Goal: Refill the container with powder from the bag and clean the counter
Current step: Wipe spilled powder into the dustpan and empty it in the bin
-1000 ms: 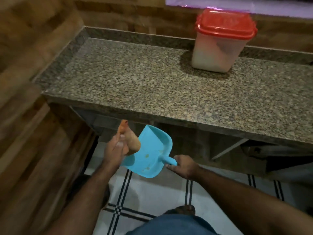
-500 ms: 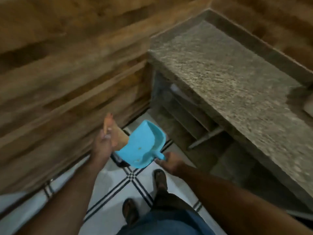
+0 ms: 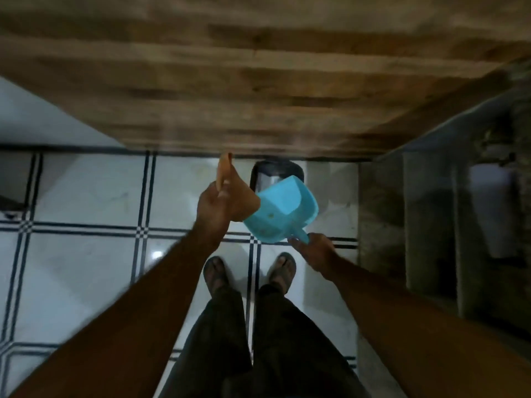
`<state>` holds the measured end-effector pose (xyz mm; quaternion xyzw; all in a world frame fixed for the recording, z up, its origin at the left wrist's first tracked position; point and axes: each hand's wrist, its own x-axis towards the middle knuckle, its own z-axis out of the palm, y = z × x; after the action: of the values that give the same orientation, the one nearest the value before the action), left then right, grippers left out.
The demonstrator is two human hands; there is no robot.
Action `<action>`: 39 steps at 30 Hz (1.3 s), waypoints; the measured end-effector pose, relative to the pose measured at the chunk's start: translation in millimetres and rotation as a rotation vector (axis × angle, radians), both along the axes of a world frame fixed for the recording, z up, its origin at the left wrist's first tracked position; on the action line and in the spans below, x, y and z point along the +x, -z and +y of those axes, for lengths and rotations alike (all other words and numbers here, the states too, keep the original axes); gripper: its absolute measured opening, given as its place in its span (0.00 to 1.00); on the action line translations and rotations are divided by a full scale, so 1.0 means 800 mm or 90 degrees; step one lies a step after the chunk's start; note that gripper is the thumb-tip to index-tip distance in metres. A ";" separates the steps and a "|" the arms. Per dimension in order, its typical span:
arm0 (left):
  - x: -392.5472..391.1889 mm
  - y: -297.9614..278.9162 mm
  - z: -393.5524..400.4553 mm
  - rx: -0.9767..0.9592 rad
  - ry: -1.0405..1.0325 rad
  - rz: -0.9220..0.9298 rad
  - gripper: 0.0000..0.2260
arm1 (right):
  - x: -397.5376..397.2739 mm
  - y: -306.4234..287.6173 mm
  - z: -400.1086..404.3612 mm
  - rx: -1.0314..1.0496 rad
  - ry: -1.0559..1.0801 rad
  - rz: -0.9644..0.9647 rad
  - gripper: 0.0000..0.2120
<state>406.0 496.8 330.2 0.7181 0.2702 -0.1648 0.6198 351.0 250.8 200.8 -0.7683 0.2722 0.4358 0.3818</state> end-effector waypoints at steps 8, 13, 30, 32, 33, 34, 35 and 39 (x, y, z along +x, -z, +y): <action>-0.089 0.109 0.032 -0.047 -0.081 0.064 0.17 | 0.024 0.100 0.020 0.028 0.186 0.079 0.24; -0.095 0.109 0.032 -0.045 -0.103 0.065 0.10 | 0.069 0.114 0.049 0.045 0.266 0.156 0.15; -0.075 0.110 0.045 -0.079 -0.112 0.050 0.14 | 0.132 0.124 0.080 0.026 0.264 0.285 0.20; -0.084 0.113 0.048 -0.087 -0.108 0.064 0.13 | 0.119 0.126 0.074 0.050 0.281 0.277 0.20; -0.089 0.116 0.049 -0.087 -0.107 0.074 0.13 | 0.114 0.125 0.074 0.062 0.293 0.279 0.20; -0.093 0.119 0.050 -0.087 -0.112 0.084 0.15 | 0.110 0.126 0.074 0.068 0.299 0.281 0.20; -0.096 0.121 0.051 -0.084 -0.115 0.093 0.17 | 0.105 0.126 0.075 0.076 0.301 0.283 0.20; -0.102 0.134 0.051 -0.072 -0.130 0.107 0.20 | 0.094 0.130 0.085 0.080 0.304 0.247 0.19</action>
<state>324.0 538.0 222.9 0.6343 0.3830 -0.1754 0.6483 426.2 318.6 97.2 -0.5597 0.4856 0.4883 0.4610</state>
